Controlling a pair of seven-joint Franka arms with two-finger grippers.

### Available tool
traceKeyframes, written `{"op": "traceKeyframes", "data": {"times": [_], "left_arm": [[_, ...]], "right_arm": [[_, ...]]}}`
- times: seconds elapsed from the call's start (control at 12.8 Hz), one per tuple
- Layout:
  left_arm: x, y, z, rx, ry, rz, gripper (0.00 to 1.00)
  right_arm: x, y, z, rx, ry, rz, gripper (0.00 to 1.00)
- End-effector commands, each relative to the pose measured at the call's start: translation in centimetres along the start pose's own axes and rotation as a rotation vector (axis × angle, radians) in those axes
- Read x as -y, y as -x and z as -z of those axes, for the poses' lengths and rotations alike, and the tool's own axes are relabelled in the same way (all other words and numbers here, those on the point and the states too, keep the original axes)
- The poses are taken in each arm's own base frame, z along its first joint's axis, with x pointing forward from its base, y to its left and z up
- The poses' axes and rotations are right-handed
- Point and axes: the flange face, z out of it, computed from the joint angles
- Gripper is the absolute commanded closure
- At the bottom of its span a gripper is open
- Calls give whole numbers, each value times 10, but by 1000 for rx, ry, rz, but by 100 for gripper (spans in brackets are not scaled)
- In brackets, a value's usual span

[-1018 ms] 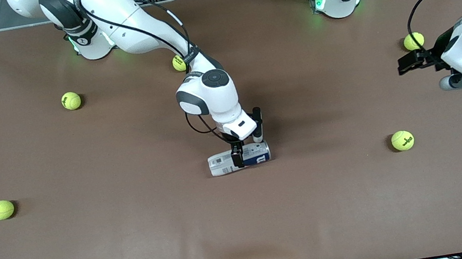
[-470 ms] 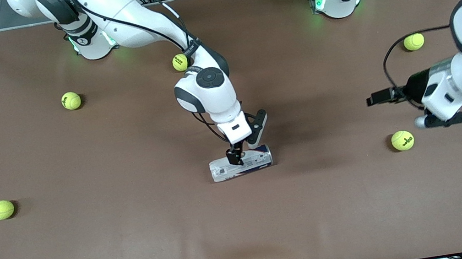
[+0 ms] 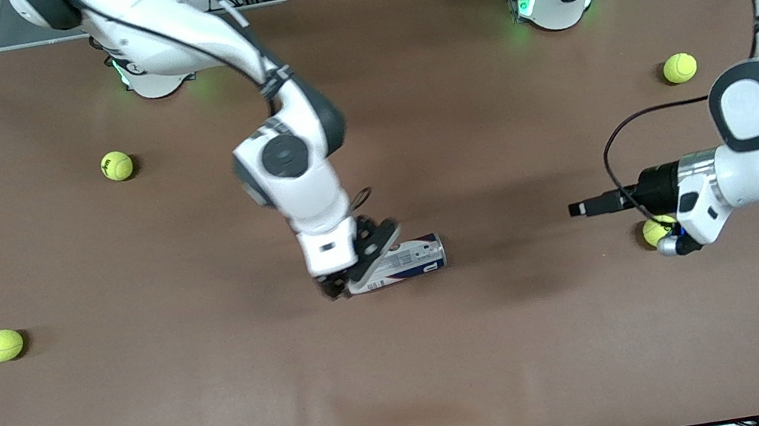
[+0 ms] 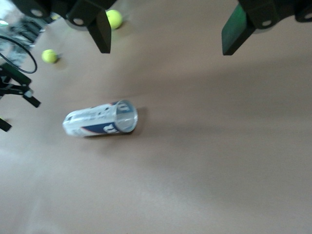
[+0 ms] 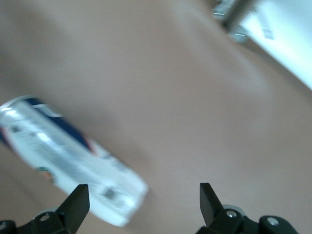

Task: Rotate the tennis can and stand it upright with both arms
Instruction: 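Set the can down and open the right gripper while the left gripper approaches, then withdraw the right gripper while the left gripper reaches the can's end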

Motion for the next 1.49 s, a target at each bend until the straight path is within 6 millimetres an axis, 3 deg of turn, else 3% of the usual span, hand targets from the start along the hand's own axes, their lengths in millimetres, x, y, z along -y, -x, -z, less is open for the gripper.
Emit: {"op": "traceKeyframes", "data": {"times": [0.0,0.16,0.31,0.55,0.86,1.02,1.18,1.41], "left_arm": [[10,-15,-28,0,118,92,0],[14,-12,-52,1,183,150,0],[14,-7,-71,4,223,190,0],[7,-2,-106,-36,273,243,0],[8,-4,-148,-35,359,286,0],[8,-4,-173,-48,398,286,0],[17,-5,-196,-64,452,280,0],[22,2,-234,-81,548,252,0]], "right_arm": [[-43,17,27,30,-6,-200,0],[-100,44,45,73,9,-319,0],[-163,67,79,79,30,-408,0],[-220,117,149,234,14,-514,0],[-289,195,223,343,-21,-670,0],[-310,232,267,356,-67,-710,0],[-315,260,314,368,-65,-761,0],[-325,295,360,364,-58,-833,0]]}}
